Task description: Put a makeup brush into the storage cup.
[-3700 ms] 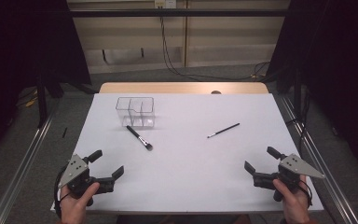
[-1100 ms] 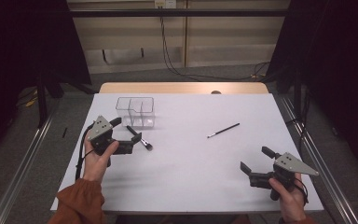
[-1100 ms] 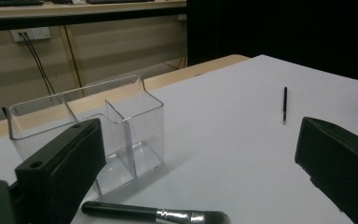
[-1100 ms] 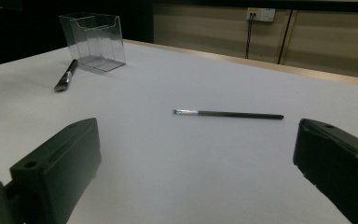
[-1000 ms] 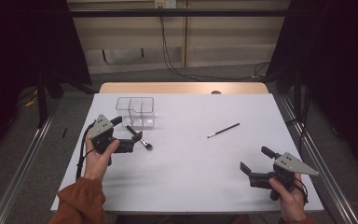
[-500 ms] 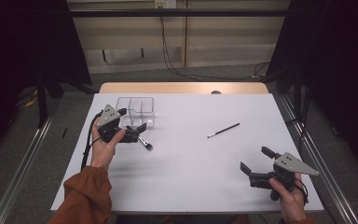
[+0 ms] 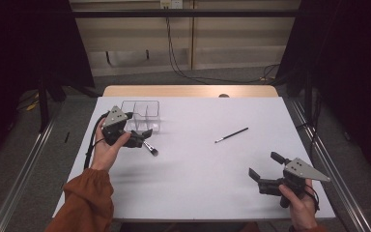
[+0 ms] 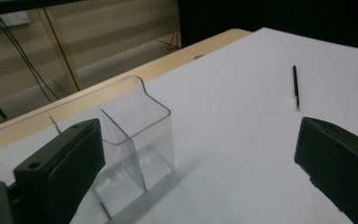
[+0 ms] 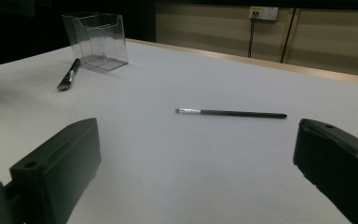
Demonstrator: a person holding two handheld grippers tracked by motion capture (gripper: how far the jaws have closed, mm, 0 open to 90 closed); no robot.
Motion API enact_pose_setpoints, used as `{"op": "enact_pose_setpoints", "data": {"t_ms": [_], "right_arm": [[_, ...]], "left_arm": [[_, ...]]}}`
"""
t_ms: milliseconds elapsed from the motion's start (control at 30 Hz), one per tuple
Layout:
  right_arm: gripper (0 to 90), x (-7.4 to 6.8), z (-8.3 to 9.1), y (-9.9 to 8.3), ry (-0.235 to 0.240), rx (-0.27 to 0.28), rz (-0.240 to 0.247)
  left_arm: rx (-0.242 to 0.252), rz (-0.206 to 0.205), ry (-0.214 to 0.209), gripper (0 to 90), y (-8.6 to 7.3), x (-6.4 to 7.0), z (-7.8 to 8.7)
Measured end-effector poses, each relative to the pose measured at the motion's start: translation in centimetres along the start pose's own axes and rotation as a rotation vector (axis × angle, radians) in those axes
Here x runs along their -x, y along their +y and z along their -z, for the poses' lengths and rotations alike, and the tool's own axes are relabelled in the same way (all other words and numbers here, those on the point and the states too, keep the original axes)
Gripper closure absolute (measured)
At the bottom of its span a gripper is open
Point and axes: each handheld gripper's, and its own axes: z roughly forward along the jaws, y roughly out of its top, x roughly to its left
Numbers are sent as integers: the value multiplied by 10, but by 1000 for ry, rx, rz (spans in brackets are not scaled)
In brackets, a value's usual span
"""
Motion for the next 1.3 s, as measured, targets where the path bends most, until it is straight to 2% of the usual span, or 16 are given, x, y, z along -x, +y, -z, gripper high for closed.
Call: {"op": "enact_pose_setpoints", "data": {"t_ms": [300,367,400,433,467,567,600,733,767,800,900,1067,1100,1200,1267,1300], "right_arm": [[2,0,0,0,1,-1,1],[2,0,0,0,1,-2,-3],[2,0,0,0,1,-2,-3],[2,0,0,0,1,-2,-2],[1,0,0,0,1,-2,-5],[1,0,-1,0,4,-8,-8],[1,0,-1,0,3,-8,-10],[1,0,-1,0,6,-9,-6],[1,0,-1,0,7,-9,-6],[1,0,-1,0,7,-10,-6],[1,0,-1,-1,9,-10,-6],[1,0,-1,-1,13,-12,-3],[1,0,-1,-1,14,-13,-4],[1,-1,-1,-1,15,-13,-5],[1,-1,-1,-1,18,-15,-2],[1,-1,-1,-1,18,-16,-1]], "left_arm": [[-100,-34,-36,22,13,0,-4],[-153,-53,-39,23,14,-2,-4],[-153,-53,-39,23,14,-2,-4],[-187,-51,-54,24,13,-3,-4],[-187,-51,-54,26,13,-3,-4],[-263,-60,-81,30,12,-4,-8],[-270,-55,-82,31,12,-3,-9],[-315,-95,-84,30,15,-4,-11],[-355,-125,-95,33,16,-4,-12],[-361,-110,-96,34,16,-3,-13],[-415,-135,-109,36,17,-5,-16],[-453,-138,-116,37,16,-6,-20],[-487,-151,-137,37,16,-7,-22],[-512,-155,-146,46,14,-7,-25],[-550,-168,-173,52,14,-10,-27],[-546,-150,-177,52,13,-10,-29]]}}
